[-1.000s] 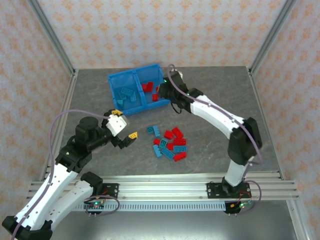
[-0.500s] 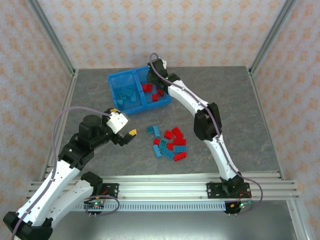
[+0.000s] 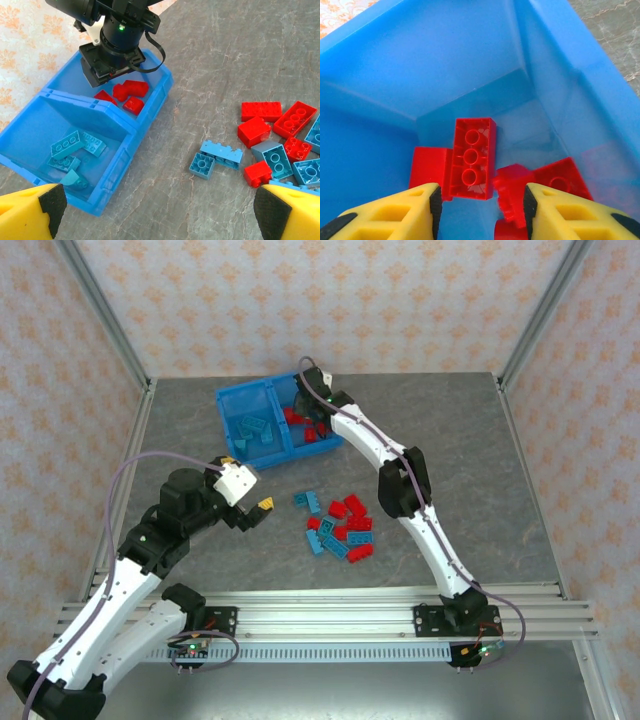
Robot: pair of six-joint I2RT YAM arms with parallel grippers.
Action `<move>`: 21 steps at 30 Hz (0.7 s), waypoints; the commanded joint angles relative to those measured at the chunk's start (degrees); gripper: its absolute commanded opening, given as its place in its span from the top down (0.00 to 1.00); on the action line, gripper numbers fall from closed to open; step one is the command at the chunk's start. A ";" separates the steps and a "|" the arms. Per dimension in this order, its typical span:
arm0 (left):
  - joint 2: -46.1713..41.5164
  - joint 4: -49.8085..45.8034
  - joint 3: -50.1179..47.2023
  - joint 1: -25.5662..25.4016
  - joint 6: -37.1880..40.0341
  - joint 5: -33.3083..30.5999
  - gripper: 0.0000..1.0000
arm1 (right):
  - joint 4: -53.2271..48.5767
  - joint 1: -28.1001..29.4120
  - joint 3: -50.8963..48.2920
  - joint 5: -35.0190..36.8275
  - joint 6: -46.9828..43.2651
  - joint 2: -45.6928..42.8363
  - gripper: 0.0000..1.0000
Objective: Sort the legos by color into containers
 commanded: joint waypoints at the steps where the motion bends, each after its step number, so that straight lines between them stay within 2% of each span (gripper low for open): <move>1: 0.22 1.27 0.10 -0.34 -1.07 -1.14 0.01 | -1.33 0.11 2.02 -0.75 0.41 -3.83 0.50; 6: 0.34 1.66 -0.13 -0.35 -1.25 -1.34 0.01 | -3.04 0.20 1.02 -3.36 1.44 -9.57 0.50; 9: 0.44 1.80 -0.24 -0.36 -1.18 -1.27 0.01 | -3.12 0.52 -4.98 -5.16 1.06 -16.19 0.50; 12: 0.58 1.70 -0.18 -0.34 -0.88 -0.63 0.00 | -0.65 1.35 -19.18 -4.61 -0.88 -27.32 0.49; 17: 0.90 1.93 -0.09 -0.33 -0.89 -0.09 0.01 | 10.43 3.34 -53.05 -6.89 -6.55 -49.80 0.47; 19: 1.23 2.06 -0.04 -0.34 -0.95 -0.02 0.01 | 10.71 4.16 -61.09 -10.82 -9.19 -54.64 0.47; 21: 1.60 2.15 0.16 -0.25 -1.08 -0.18 0.01 | 6.90 5.91 -64.31 -12.82 -11.93 -56.58 0.46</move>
